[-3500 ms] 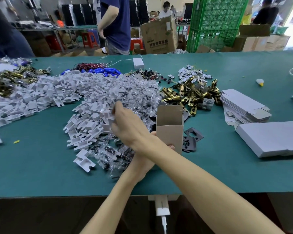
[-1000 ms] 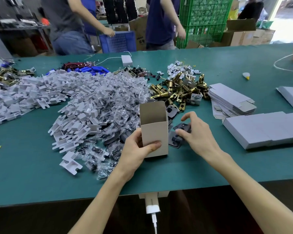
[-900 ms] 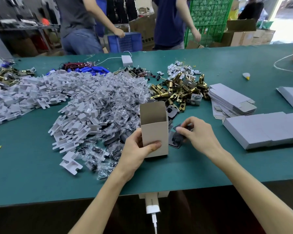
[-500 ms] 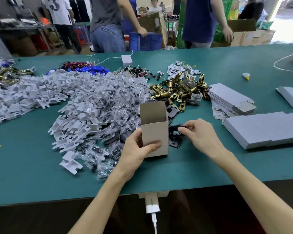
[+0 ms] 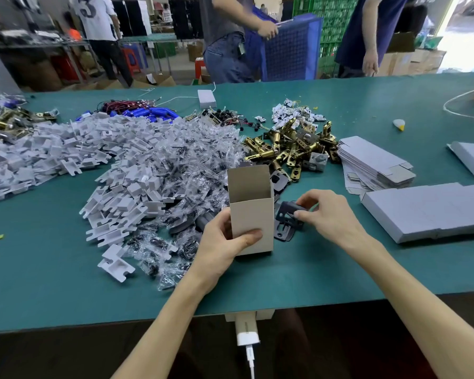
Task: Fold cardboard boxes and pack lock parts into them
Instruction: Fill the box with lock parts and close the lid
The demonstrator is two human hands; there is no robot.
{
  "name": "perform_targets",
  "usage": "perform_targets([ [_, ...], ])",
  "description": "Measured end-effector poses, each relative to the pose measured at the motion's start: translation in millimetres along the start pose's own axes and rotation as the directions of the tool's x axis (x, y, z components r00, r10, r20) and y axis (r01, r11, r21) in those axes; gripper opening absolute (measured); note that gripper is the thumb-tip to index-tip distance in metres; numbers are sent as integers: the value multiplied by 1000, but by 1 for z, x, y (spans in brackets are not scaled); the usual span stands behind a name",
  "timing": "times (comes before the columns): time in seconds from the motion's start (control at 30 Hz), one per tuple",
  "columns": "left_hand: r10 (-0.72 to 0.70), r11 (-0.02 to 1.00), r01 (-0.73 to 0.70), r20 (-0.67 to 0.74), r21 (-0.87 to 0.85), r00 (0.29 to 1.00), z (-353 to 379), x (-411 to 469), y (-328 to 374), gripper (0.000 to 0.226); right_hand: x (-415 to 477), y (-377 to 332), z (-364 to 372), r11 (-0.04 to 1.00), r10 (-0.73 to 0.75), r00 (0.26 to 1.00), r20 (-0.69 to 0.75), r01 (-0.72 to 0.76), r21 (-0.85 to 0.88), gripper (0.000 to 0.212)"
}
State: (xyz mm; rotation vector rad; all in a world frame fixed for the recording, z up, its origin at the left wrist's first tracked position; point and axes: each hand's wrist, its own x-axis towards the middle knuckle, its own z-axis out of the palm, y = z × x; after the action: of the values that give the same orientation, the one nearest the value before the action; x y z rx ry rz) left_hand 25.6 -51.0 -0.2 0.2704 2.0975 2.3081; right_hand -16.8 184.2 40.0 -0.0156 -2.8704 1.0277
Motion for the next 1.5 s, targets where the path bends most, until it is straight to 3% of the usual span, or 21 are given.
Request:
perform_targets([
  [0.2,10,999,-11,-11,-41,1000,2,-3,5,43,2,-7,-3,984,9,1000,-3,-8,178,11],
  [0.3,-10,999,8,-36,-54,999,4,-4,8,40,-4,-21,-19,940,-102,989,-104,131,316,11],
  [0.5,-33,998,31,-37,-47,999,4,-3,9,40,-15,-70,-57,817,-315,917,-245,393,421,15],
  [0.67,-32,998,31,-24,-57,999,3,-4,8,40,-21,-102,-52,813,-462,853,-242,516,269,14],
  [0.87,-22,998,20,-33,-64,999,4,-3,9,38,-23,-108,-31,840,-539,835,-113,542,0,8],
  [1.1,-27,998,25,-40,-62,999,3,-3,8,39,-23,-99,-23,863,-504,861,-64,505,0,7],
  [1.3,-23,999,22,-43,-26,999,3,-3,9,39,-18,-99,-23,903,-429,901,73,426,48,10],
  [1.5,-24,999,23,-41,-28,999,3,-3,8,40,-17,-101,-25,843,-434,864,255,489,-223,19],
])
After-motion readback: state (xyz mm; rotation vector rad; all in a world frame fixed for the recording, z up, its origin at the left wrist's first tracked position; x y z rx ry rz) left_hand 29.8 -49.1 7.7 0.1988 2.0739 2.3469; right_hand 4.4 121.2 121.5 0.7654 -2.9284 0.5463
